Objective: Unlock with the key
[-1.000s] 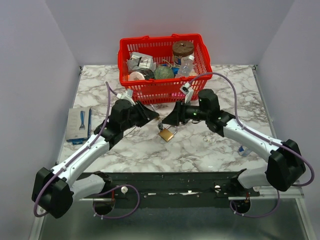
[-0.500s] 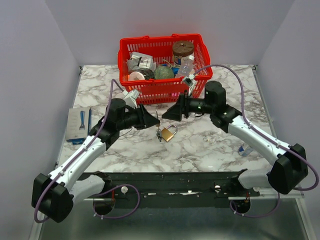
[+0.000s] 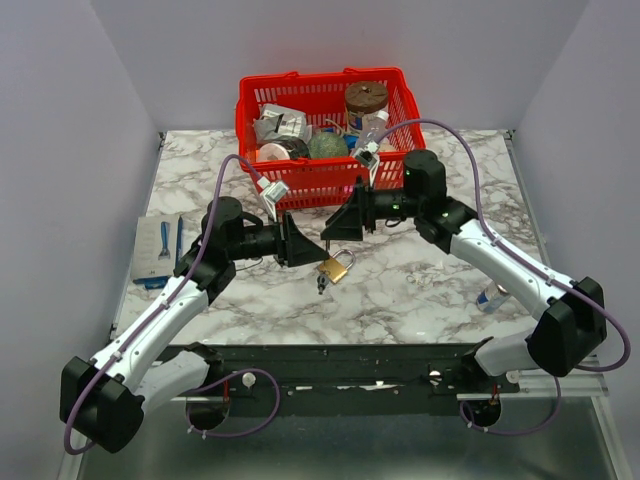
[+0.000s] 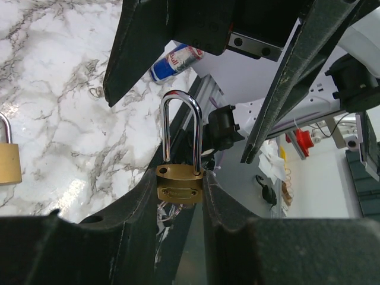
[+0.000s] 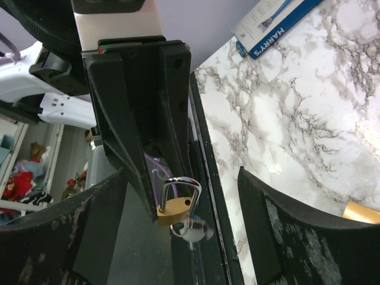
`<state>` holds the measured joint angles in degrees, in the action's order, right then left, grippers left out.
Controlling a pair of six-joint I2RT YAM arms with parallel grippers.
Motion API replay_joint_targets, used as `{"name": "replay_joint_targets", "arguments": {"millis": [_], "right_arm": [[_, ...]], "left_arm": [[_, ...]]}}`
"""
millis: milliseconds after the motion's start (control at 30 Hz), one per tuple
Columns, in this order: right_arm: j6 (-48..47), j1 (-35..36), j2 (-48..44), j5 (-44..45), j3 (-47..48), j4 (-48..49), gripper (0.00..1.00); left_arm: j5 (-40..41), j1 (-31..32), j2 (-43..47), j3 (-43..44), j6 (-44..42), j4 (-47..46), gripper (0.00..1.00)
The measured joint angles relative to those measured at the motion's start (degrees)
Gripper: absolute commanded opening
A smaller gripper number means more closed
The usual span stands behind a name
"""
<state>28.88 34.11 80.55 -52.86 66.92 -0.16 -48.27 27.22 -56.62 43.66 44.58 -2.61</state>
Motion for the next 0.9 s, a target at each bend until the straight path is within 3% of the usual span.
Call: {"name": "replay_joint_targets", "arguments": {"millis": [467,667,900], "right_arm": [[3.02,0.00,0.02,-3.98,-1.01,3.02,0.35],[3.21,-0.13,0.02,-1.70,-1.25,2.01,0.25],[2.19,0.02,2.12,7.21,0.59,-5.92,0.25]], "left_arm": [[-1.29,0.00,0.00,0.00,0.44,-0.70,0.00],[1.31,0.07,0.26,0.20,-1.01,0.87,0.00],[13.25,1.20,-0.17,3.87,-6.10,13.62,0.00]]}}
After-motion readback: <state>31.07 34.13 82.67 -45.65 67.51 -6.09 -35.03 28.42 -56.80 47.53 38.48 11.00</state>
